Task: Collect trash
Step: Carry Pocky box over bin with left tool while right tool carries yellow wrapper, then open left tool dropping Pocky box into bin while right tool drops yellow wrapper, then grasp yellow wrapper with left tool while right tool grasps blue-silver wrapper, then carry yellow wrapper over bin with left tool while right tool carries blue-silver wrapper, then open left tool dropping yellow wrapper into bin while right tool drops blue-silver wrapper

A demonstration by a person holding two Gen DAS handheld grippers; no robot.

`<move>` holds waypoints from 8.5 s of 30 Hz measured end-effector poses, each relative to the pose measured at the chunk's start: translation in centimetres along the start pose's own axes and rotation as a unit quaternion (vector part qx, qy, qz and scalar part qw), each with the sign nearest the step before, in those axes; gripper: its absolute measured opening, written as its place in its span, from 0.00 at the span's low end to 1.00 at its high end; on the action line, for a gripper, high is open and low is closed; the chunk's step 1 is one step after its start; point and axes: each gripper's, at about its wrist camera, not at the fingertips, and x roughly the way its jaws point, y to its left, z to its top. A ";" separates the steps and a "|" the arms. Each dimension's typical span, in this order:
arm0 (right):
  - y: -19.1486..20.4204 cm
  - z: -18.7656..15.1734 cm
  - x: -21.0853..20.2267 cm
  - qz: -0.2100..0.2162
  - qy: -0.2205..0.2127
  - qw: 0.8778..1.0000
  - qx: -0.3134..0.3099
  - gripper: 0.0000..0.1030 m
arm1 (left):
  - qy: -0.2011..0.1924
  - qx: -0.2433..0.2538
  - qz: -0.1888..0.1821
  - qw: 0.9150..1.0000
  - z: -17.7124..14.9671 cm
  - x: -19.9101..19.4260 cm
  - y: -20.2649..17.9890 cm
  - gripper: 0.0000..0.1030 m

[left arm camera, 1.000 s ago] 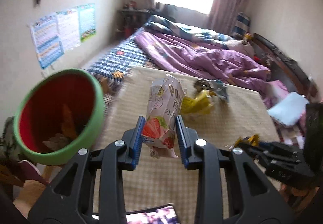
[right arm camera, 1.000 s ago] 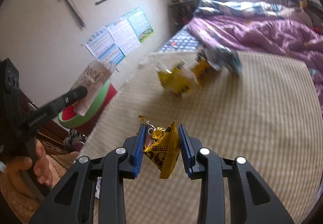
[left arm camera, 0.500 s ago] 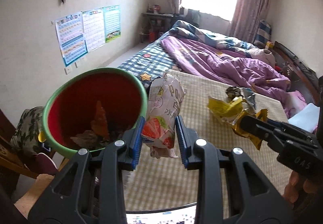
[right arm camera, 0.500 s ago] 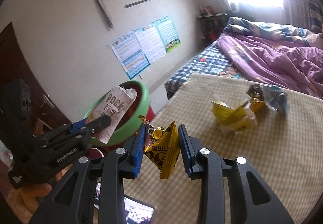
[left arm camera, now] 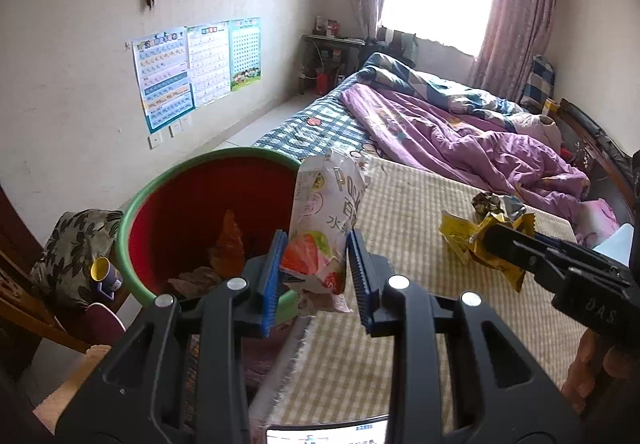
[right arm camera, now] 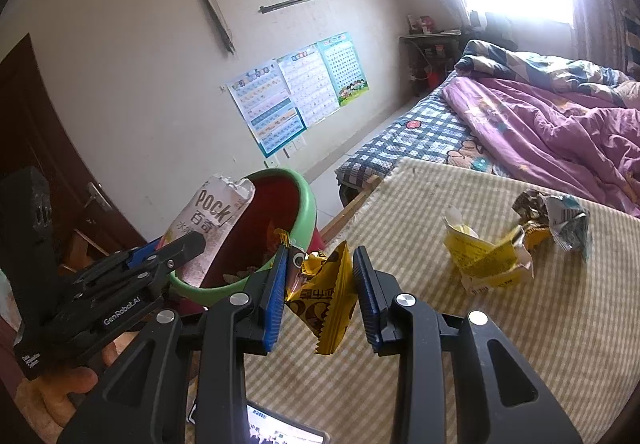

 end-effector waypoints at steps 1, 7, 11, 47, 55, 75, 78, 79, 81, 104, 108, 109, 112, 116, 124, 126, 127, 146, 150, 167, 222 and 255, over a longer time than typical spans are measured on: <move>0.2 0.1 0.2 0.000 0.001 1.000 -0.002 0.31 | -0.001 -0.001 0.002 1.000 0.0 0.0 0.3 0.29; 0.6 0.3 1.3 0.000 0.009 1.000 -0.007 0.31 | 0.002 -0.009 0.016 1.000 0.0 0.4 1.7 0.29; 0.7 0.4 2.0 0.001 0.011 1.000 -0.006 0.31 | 0.004 -0.012 0.023 1.000 0.0 0.7 2.6 0.29; 6.7 1.8 10.9 0.017 0.034 0.998 -0.052 0.32 | 0.044 -0.030 0.064 0.997 -0.5 5.2 8.8 0.29; 7.3 1.6 13.1 0.018 0.054 0.997 -0.053 0.32 | 0.062 -0.032 0.067 0.995 -0.7 6.6 9.9 0.29; 5.2 1.8 12.9 0.009 0.043 0.999 -0.015 0.54 | 0.069 -0.033 0.088 0.993 -0.7 7.9 10.0 0.58; 3.6 1.9 11.5 -0.006 0.031 0.999 -0.003 0.57 | 0.063 -0.036 0.085 0.994 -0.6 7.6 9.8 0.59; 2.7 1.9 10.7 -0.017 0.024 1.000 0.000 0.57 | 0.058 -0.035 0.087 0.994 -0.6 7.4 9.7 0.60; 1.0 2.1 9.2 -0.042 0.008 0.999 0.006 0.58 | 0.054 -0.032 0.093 0.994 -0.7 7.3 9.5 0.60; -27.1 0.2 3.3 -0.137 0.019 0.940 0.313 0.54 | 0.014 0.017 0.019 1.000 0.5 3.1 -3.2 0.79; -26.1 -0.7 1.9 -0.089 0.019 0.945 0.314 0.26 | 0.040 0.021 -0.054 0.997 1.5 5.0 -7.3 0.79; -25.5 -1.0 1.1 -0.085 0.016 0.948 0.307 0.23 | 0.048 0.018 -0.070 0.996 1.7 5.7 -8.0 0.79; -24.2 -1.6 -0.6 -0.079 0.006 0.954 0.288 0.22 | 0.081 0.010 -0.111 0.990 2.5 8.6 -11.0 0.79; -22.2 -3.2 -3.6 -0.100 -0.013 0.964 0.246 0.22 | 0.115 -0.025 -0.147 0.982 3.4 12.2 -13.5 0.79; -21.0 -5.2 -5.8 -0.120 -0.019 0.968 0.219 0.22 | 0.225 -0.027 -0.144 0.963 1.5 18.9 -17.0 0.79; -21.3 -5.4 -6.2 -0.122 -0.020 0.968 0.220 0.22 | 0.237 -0.023 -0.148 0.960 0.2 18.6 -17.2 0.79; -21.4 -5.5 -6.2 -0.123 -0.020 0.967 0.220 0.22 | 0.244 -0.022 -0.153 0.957 -0.6 18.4 -17.4 0.79; -20.3 -5.7 -7.0 -0.120 -0.031 0.968 0.219 0.22 | 0.177 0.029 -0.171 0.969 -1.0 12.7 -16.8 0.21; -18.6 -4.7 -6.9 -0.117 -0.036 0.973 0.195 0.22 | 0.147 0.011 -0.157 0.977 -0.5 10.6 -14.5 0.21; -12.2 -2.2 -4.1 -0.085 -0.019 0.990 0.107 0.22 | 0.072 -0.039 -0.087 0.993 0.5 4.7 -6.7 0.21; 1.2 2.6 5.5 0.017 -0.001 0.999 -0.030 0.23 | 0.007 -0.107 0.048 0.993 1.3 2.6 6.9 0.21; 4.0 3.1 10.0 0.024 0.009 0.998 -0.061 0.23 | 0.018 -0.108 0.082 0.991 0.9 4.9 9.2 0.21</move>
